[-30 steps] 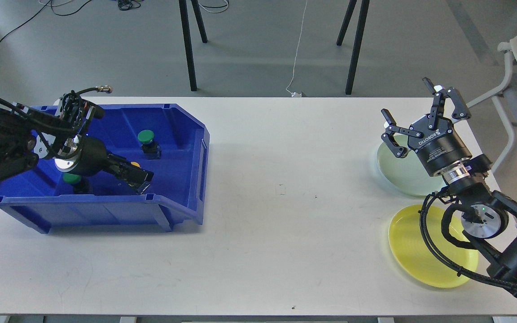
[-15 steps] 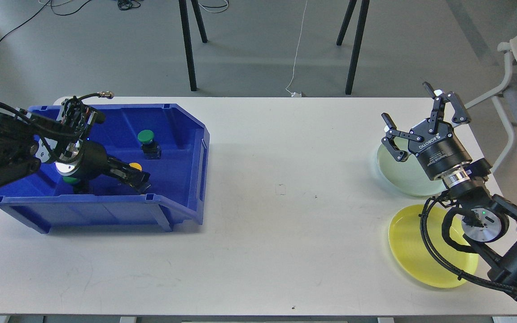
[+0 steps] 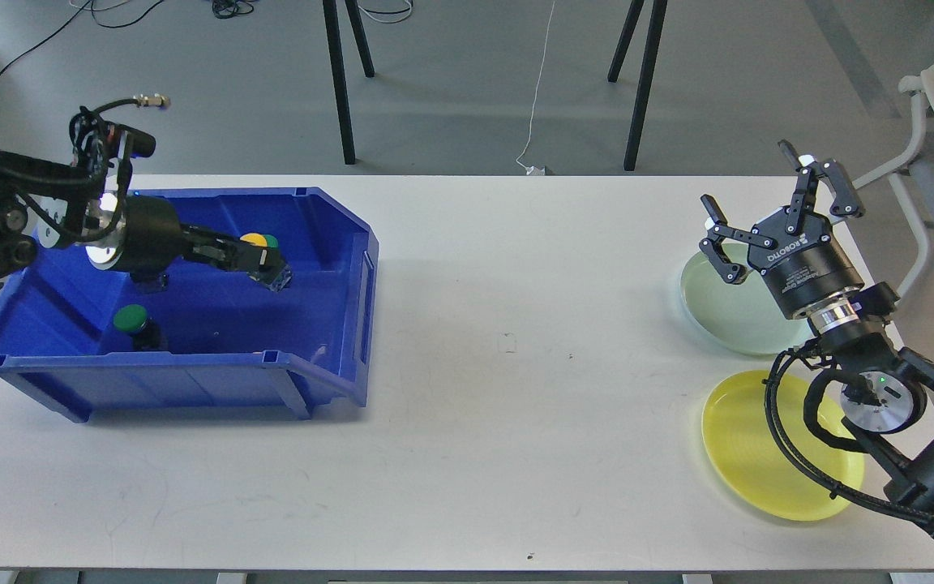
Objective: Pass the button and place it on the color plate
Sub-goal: 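Lift the yellow button out and carry it toward the right gripper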
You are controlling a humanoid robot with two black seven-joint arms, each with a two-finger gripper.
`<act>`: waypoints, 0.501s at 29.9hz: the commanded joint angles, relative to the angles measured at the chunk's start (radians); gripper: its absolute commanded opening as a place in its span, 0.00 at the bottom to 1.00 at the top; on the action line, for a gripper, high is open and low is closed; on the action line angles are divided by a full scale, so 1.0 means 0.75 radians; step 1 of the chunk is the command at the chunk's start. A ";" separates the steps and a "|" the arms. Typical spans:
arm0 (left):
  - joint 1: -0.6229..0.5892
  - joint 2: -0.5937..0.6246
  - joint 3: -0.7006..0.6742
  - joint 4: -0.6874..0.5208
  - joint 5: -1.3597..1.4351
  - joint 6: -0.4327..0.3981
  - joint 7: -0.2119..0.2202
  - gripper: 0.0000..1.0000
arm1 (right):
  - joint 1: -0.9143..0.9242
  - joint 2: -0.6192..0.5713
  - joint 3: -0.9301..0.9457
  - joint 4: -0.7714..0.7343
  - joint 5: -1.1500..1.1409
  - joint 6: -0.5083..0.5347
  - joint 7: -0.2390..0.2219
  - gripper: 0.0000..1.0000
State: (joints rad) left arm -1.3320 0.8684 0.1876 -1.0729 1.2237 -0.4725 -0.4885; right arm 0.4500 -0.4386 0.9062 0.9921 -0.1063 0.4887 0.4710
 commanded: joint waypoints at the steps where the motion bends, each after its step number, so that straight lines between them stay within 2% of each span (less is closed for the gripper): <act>1: 0.111 0.012 -0.282 -0.058 -0.362 -0.022 0.000 0.04 | -0.001 -0.049 0.058 0.190 -0.006 0.000 0.002 0.99; 4: 0.248 -0.073 -0.468 -0.167 -0.669 -0.022 0.000 0.04 | -0.005 -0.078 0.054 0.372 -0.062 -0.076 0.004 0.99; 7: 0.419 -0.247 -0.610 -0.185 -0.781 -0.022 0.000 0.04 | -0.009 -0.076 0.025 0.473 -0.342 -0.165 0.010 0.99; 10: 0.601 -0.446 -0.734 -0.130 -0.781 -0.022 0.000 0.06 | -0.046 -0.041 -0.042 0.495 -0.612 -0.295 0.024 0.99; 12: 0.673 -0.511 -0.802 -0.122 -0.779 -0.022 0.000 0.07 | -0.066 0.000 -0.089 0.495 -0.694 -0.375 0.024 0.99; 15: 0.708 -0.554 -0.825 -0.122 -0.779 -0.022 0.000 0.07 | -0.062 0.043 -0.134 0.491 -0.723 -0.392 0.024 0.99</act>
State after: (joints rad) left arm -0.8364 0.4928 -0.4057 -1.1675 0.6396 -0.4889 -0.4884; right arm 0.4046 -0.4393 0.8410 1.3621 -0.6118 0.2208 0.4881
